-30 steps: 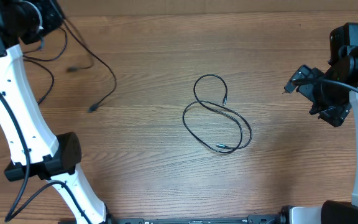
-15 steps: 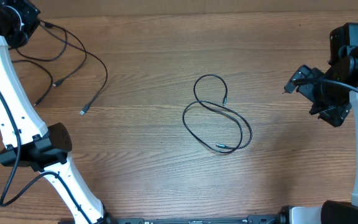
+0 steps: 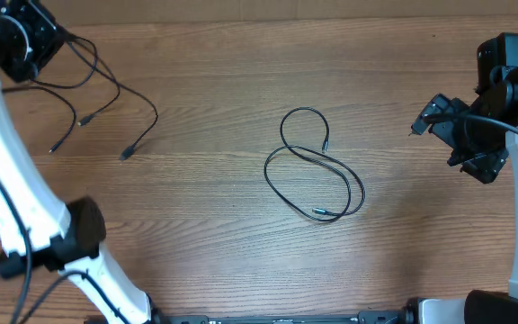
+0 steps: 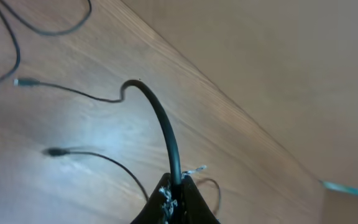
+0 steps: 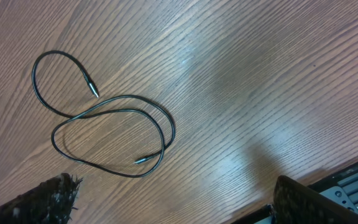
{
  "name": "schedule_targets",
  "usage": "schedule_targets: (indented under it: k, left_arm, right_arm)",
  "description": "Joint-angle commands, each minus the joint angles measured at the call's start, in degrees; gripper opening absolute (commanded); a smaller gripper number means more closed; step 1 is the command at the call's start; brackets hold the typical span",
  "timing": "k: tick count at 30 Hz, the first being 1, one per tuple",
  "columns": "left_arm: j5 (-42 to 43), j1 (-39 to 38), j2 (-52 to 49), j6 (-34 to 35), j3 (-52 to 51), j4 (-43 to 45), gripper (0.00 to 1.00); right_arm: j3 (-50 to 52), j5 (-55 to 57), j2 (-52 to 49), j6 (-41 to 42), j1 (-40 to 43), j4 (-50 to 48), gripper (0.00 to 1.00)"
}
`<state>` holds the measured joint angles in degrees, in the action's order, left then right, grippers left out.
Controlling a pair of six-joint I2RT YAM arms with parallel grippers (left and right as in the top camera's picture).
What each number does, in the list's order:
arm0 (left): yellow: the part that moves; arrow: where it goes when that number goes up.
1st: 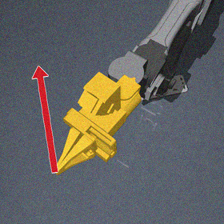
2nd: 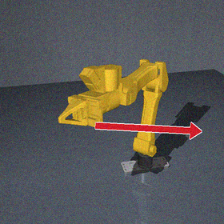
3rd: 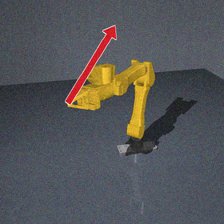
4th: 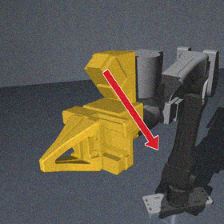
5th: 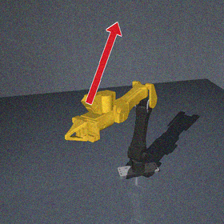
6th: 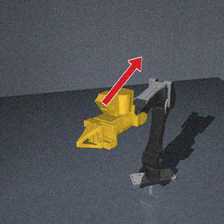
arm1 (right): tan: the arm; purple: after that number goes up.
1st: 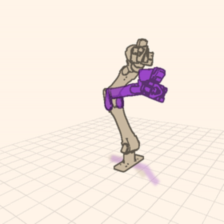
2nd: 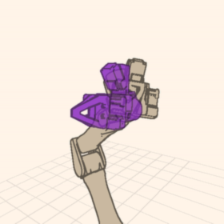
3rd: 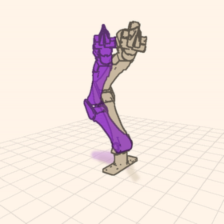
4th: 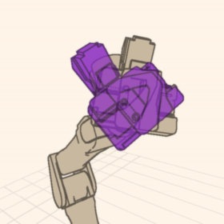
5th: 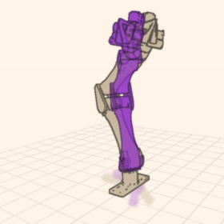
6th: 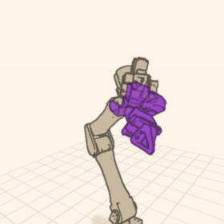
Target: Untangle cables
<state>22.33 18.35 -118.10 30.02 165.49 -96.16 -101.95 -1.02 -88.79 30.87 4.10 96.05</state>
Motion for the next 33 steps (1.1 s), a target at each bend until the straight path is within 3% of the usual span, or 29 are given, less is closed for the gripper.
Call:
schedule_targets:
  k: [1,8,15,22,27,33]
  left_arm:
    - [1.66,-0.37,6.03,9.99,0.46,-0.63,0.04]
    - [-0.87,-0.37,11.08,33.03,0.48,0.13,0.04]
    - [-4.59,-0.37,12.5,39.45,0.46,0.68,0.04]
    - [-22.84,-0.26,11.96,47.74,0.02,-0.63,0.04]
    - [-35.95,-0.26,11.34,58.9,-1.03,-0.63,0.04]
    - [-41.33,0.48,11.17,67.78,-6.56,-0.63,0.04]
  right_arm:
    - [-0.37,0.79,-0.17,0.22,0.15,-0.15,1.0]
    - [-0.37,0.79,-0.17,0.22,0.15,-0.15,1.0]
    - [-0.37,0.79,-0.17,0.22,0.15,-0.15,1.0]
    - [-0.37,0.79,-0.17,0.22,0.15,-0.15,1.0]
    - [-0.37,0.79,-0.17,0.22,0.15,-0.15,1.0]
    - [-0.37,0.79,-0.17,0.22,0.15,-0.15,1.0]
